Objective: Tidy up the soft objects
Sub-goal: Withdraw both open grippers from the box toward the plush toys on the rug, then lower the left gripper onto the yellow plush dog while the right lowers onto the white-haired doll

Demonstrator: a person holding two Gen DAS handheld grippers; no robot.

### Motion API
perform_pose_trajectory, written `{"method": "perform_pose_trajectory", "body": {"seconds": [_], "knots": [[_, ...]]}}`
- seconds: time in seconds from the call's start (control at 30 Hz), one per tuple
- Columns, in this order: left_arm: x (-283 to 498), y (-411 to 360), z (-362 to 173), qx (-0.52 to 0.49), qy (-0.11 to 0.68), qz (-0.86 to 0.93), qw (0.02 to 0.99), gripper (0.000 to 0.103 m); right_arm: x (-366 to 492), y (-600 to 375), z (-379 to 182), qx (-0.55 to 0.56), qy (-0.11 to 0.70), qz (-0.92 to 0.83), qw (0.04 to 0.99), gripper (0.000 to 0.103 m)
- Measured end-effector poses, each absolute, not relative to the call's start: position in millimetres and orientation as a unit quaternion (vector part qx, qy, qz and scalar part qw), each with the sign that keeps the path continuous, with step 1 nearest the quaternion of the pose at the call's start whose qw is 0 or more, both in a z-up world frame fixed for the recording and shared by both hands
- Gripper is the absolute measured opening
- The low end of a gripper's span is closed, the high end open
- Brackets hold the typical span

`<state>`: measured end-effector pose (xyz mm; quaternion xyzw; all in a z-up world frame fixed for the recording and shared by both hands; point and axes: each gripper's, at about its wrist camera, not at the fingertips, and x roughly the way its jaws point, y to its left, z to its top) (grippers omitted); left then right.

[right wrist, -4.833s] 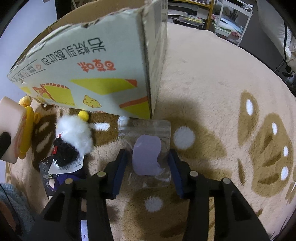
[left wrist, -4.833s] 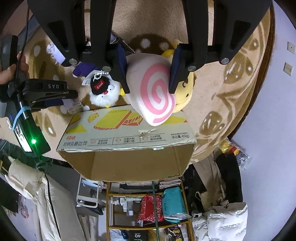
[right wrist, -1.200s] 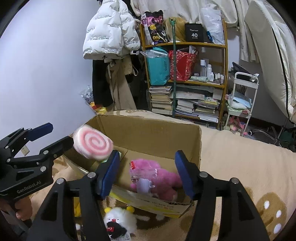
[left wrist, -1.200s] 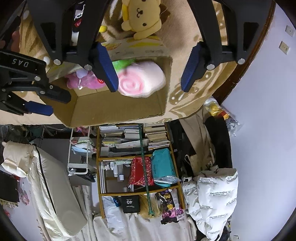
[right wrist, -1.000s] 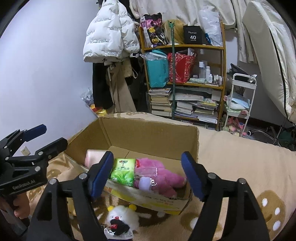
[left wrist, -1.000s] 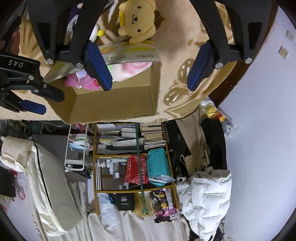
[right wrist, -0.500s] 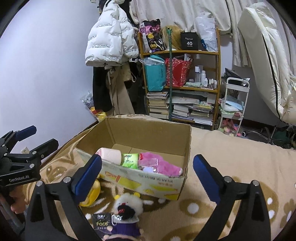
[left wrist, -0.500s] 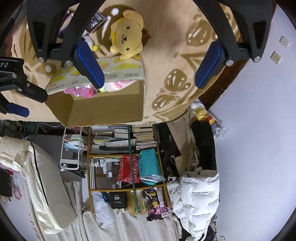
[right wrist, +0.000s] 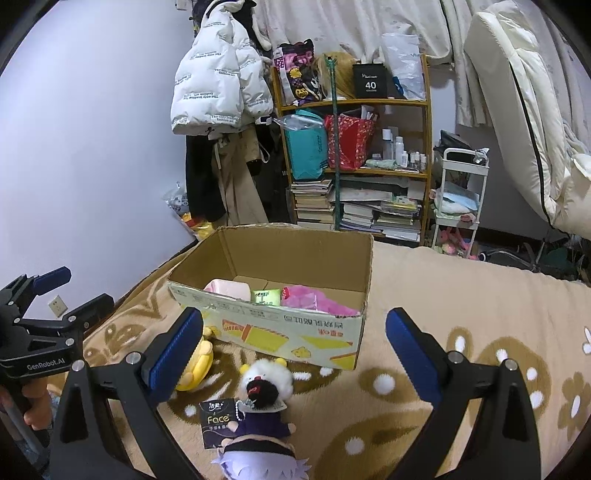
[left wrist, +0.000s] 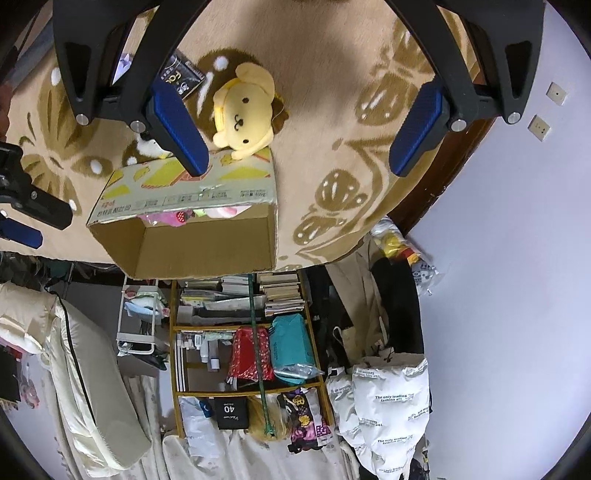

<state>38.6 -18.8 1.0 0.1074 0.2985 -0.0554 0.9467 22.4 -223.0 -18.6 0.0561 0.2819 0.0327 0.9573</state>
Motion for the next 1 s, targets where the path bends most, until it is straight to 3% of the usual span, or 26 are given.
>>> {"method": "perform_pose_trajectory", "body": {"seconds": [1.0], "knots": [[81,-35,-56,0.146,0.386,-0.043,0.910,0.097,68,-210,-66,0.055,0.367,0.039,0.928,0.103]]}}
